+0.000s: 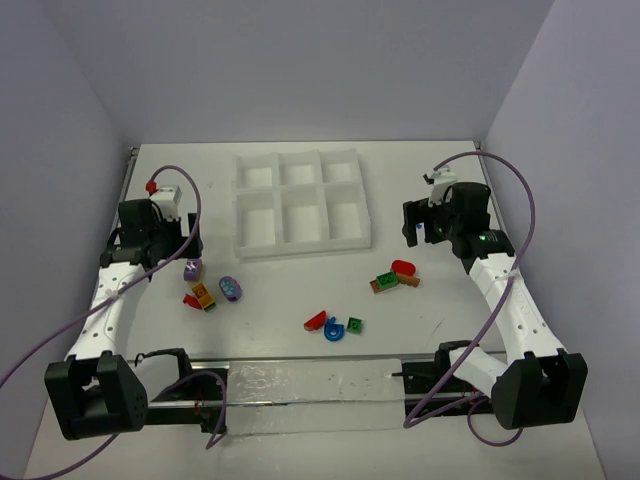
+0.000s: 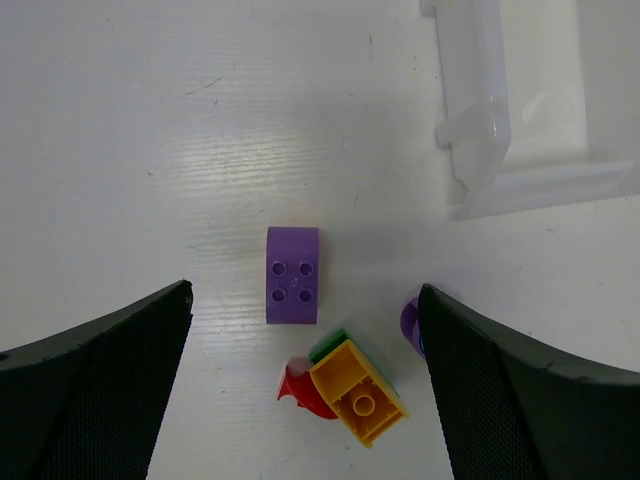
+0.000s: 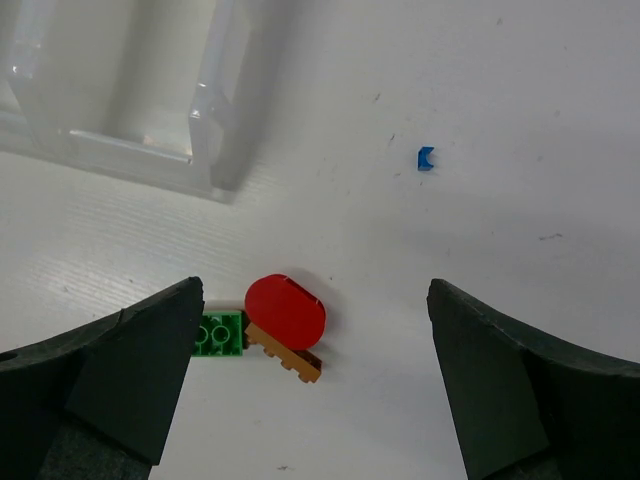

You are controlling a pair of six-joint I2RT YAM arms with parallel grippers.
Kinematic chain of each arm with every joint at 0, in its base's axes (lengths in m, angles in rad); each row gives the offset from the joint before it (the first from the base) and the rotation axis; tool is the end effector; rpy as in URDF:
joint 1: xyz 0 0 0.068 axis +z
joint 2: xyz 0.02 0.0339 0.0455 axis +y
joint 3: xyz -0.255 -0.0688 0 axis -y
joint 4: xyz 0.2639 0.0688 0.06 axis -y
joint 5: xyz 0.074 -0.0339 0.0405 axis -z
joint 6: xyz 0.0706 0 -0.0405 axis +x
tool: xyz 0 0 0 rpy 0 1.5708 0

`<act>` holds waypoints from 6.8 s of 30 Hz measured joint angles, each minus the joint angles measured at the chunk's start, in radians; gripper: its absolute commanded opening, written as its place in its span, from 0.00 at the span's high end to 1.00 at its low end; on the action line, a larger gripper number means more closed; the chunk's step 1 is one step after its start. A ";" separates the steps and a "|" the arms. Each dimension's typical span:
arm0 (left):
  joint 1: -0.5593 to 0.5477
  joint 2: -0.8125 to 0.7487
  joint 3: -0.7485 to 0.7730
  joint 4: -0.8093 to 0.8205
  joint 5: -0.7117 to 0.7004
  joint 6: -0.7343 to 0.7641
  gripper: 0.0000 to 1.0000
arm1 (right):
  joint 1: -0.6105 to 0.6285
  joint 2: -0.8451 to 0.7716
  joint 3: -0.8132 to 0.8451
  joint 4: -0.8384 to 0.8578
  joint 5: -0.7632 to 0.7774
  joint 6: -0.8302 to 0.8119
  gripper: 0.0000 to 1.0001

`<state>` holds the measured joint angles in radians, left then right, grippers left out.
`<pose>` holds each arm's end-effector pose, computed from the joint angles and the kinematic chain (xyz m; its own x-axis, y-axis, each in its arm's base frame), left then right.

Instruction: Sort the legos into containers by color

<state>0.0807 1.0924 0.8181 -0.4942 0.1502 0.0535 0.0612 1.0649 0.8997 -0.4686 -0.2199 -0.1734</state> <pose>0.2762 0.0117 0.2262 -0.6903 -0.0028 -0.7235 0.0645 0.9958 -0.0654 0.2803 0.0326 0.2677 -0.5417 -0.2019 -0.8160 -0.3336 0.9426 -0.0118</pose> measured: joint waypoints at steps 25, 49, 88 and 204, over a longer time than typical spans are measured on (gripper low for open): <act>0.000 0.344 0.181 -0.284 -0.094 0.053 0.09 | 0.000 0.054 0.017 -0.026 -0.018 -0.003 0.00; -0.040 0.499 0.181 -0.241 -0.139 0.013 0.44 | 0.000 0.099 0.017 -0.025 -0.025 -0.003 0.00; 0.001 0.091 0.395 -0.230 0.684 0.200 1.00 | 0.096 0.115 0.283 -0.051 -0.538 0.057 0.00; -0.260 1.198 1.051 0.357 0.061 -0.127 0.82 | 0.290 1.419 1.289 0.139 0.176 0.063 0.94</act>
<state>-0.1796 2.2907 1.8687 -0.1376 0.2112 -0.0731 0.3508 2.4841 2.1887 -0.3295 -0.0434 -0.1109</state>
